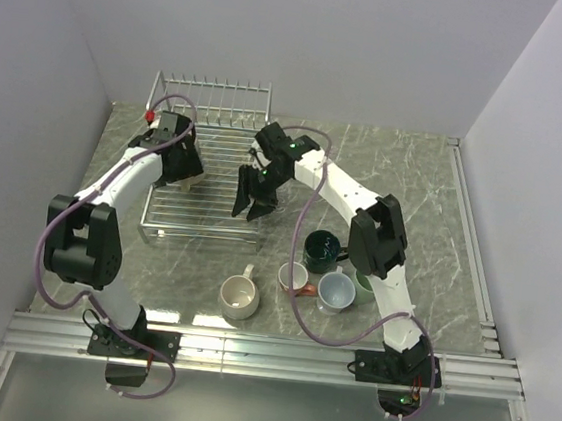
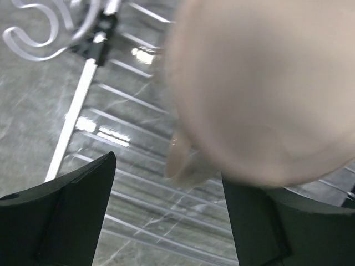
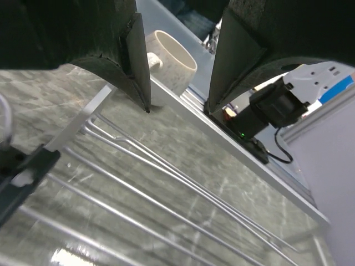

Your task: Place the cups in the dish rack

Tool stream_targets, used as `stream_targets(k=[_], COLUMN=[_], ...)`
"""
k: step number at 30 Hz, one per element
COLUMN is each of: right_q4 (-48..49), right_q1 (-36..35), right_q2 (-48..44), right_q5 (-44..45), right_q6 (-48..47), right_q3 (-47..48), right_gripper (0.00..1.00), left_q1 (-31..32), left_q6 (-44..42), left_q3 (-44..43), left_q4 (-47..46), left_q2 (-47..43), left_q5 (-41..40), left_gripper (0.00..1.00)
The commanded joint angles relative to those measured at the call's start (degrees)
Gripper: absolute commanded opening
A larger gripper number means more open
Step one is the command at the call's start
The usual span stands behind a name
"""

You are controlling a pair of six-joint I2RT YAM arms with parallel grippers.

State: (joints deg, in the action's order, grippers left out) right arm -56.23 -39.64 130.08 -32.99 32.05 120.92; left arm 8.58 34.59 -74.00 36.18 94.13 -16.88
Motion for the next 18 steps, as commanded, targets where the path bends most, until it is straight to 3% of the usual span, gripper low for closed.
stream_targets(k=[1,7,10,11,14,18], right_q4=[0.8,0.9,0.7,0.9,2.1,3.1], right_q1=[-2.0,-3.9,-4.0,-4.0,-4.0,-4.2], right_q2=[-1.3,0.5,-0.4,-0.9,-2.9,-5.0], right_q5=[-1.0,-1.8,-1.5,-1.3,-1.3,-1.1], right_q6=[-0.3,-0.1,-0.3,-0.2,-0.1,-0.1], right_q3=[-3.0,-2.8,-5.0,-5.9,-10.0,-15.0], right_gripper=[0.54,0.54,0.54,0.54,0.54,0.54], left_q1=[0.1,0.0,-0.1,-0.2,-0.3,-1.1], left_q6=[-3.8,-5.5,-5.5,-5.3,-5.1,-4.7], left_q3=[-2.6,-1.6,0.3,0.9,1.2,0.2], left_q4=[-5.2,-8.1,-9.5,-10.3,-11.2,-12.8], left_q2=[1.8,4.1,5.0,5.7,7.6,10.1], left_q5=[5.3,6.6,6.7,6.5,5.5,4.1], left_gripper=[0.82,0.72,0.53,0.29,0.03,0.0])
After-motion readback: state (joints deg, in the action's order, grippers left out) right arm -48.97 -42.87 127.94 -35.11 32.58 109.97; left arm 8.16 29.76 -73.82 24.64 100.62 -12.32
